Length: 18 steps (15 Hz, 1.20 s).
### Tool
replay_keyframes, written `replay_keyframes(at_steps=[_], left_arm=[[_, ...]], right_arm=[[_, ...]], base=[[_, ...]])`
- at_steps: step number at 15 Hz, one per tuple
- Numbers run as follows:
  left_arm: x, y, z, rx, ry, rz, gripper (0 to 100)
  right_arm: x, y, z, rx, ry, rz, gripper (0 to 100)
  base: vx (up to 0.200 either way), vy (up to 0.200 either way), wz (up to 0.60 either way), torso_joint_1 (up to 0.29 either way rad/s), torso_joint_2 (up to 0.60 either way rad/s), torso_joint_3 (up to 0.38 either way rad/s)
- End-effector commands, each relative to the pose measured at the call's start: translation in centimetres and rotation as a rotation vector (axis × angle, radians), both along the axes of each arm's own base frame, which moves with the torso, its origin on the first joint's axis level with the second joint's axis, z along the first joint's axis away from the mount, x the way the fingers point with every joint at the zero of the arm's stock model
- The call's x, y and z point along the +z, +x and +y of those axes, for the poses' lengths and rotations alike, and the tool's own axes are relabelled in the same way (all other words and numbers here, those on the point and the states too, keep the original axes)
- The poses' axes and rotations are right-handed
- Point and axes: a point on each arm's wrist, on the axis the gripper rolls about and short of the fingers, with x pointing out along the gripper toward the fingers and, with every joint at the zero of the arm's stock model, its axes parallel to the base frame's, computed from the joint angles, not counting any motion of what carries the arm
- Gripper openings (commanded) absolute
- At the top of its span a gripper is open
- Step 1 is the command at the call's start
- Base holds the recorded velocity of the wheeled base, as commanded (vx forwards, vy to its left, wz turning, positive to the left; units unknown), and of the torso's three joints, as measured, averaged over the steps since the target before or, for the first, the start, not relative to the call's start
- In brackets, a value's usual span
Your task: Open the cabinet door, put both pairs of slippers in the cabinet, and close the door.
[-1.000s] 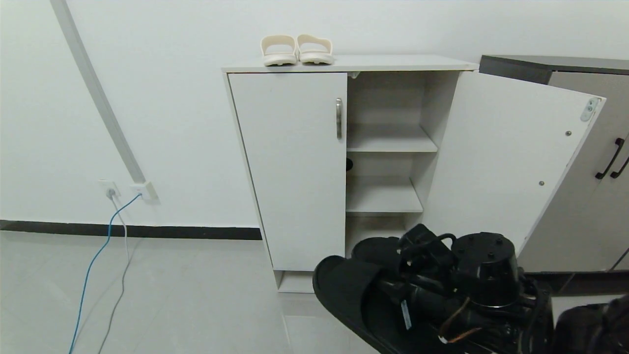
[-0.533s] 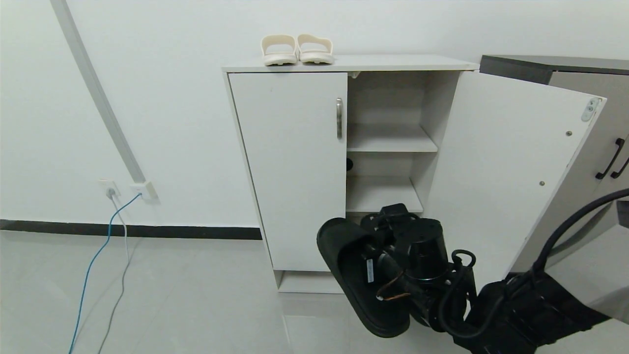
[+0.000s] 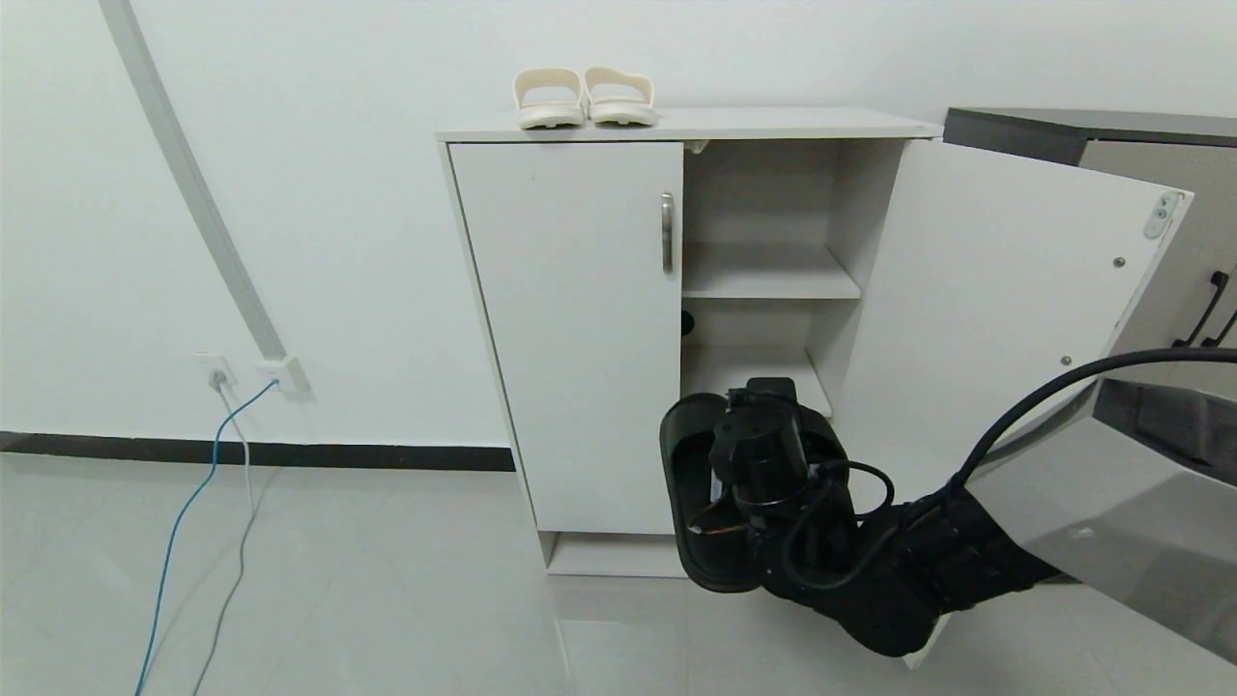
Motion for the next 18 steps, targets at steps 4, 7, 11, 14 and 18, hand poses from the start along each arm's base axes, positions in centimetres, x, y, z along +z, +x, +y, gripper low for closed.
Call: replay_keyframes(at_steps=[4, 7, 11, 14, 18], left_arm=[[0.0, 0.0, 0.0, 0.002, 0.0, 0.003, 0], [0.0, 0.0, 0.0, 0.0, 0.0, 0.003, 0], [0.0, 0.0, 0.0, 0.0, 0.0, 0.003, 0], [0.0, 0.0, 0.0, -0.002, 0.0, 0.003, 0], [0.0, 0.0, 0.0, -0.002, 0.0, 0.003, 0]], right_arm=[[-0.5, 0.5, -0.1, -0.011, -0.006, 0.006, 0], [-0.9, 0.5, -0.1, -0.014, -0.014, 0.013, 0], [-1.2, 0.6, -0.3, -0.035, -0.025, 0.013, 0], [-1.5, 0.8, -0.8, -0.046, -0.037, 0.024, 0], [-1.9, 0.9, -1.3, -0.053, -0.049, 0.037, 0]], base=[[0.0, -0.1, 0.0, 0.001, 0.0, 0.001], [0.0, -0.2, 0.0, 0.002, 0.01, 0.005], [0.0, -0.05, 0.0, 0.002, 0.0, -0.001], [0.0, 0.0, 0.0, 0.0, 0.0, 0.0], [0.0, 0.0, 0.0, 0.0, 0.0, 0.0]])
